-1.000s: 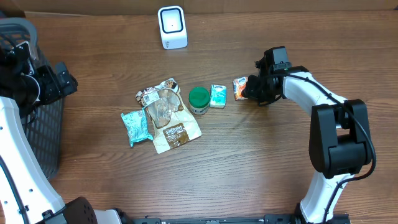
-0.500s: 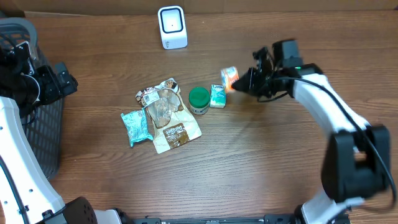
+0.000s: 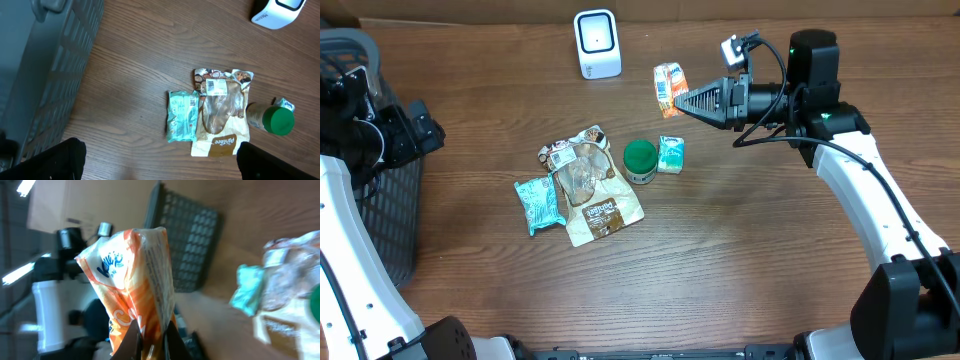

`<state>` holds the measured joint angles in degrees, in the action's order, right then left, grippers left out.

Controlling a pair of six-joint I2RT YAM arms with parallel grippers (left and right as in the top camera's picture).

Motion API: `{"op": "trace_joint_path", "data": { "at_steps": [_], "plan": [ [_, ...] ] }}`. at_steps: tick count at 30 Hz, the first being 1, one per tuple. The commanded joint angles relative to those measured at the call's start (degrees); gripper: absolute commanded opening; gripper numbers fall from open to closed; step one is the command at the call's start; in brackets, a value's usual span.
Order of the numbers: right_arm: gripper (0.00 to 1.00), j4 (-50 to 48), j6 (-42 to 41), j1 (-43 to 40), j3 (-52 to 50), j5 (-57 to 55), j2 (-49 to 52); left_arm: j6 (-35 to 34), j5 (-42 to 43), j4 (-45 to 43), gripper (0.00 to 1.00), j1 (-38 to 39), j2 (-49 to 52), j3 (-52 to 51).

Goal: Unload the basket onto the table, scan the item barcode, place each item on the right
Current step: 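Carry the orange pack to the white scanner and hold it there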

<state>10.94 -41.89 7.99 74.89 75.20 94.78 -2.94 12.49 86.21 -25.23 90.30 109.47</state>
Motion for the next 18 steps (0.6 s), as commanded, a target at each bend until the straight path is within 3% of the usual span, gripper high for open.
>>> {"op": "trace_joint_path", "data": {
  "at_steps": [1, 18],
  "plan": [
    [0.04, -2.0, -10.7, -0.3, 0.2, 6.1, -0.2, 0.8, 0.9, 0.2, 1.00, 0.0, 0.5, 1.2],
    [0.04, -2.7, -11.1, -0.2, 0.2, 4.4, -0.2, 0.9, 0.9, 0.2, 1.00, 0.0, 0.5, 1.2]
  ]
}}
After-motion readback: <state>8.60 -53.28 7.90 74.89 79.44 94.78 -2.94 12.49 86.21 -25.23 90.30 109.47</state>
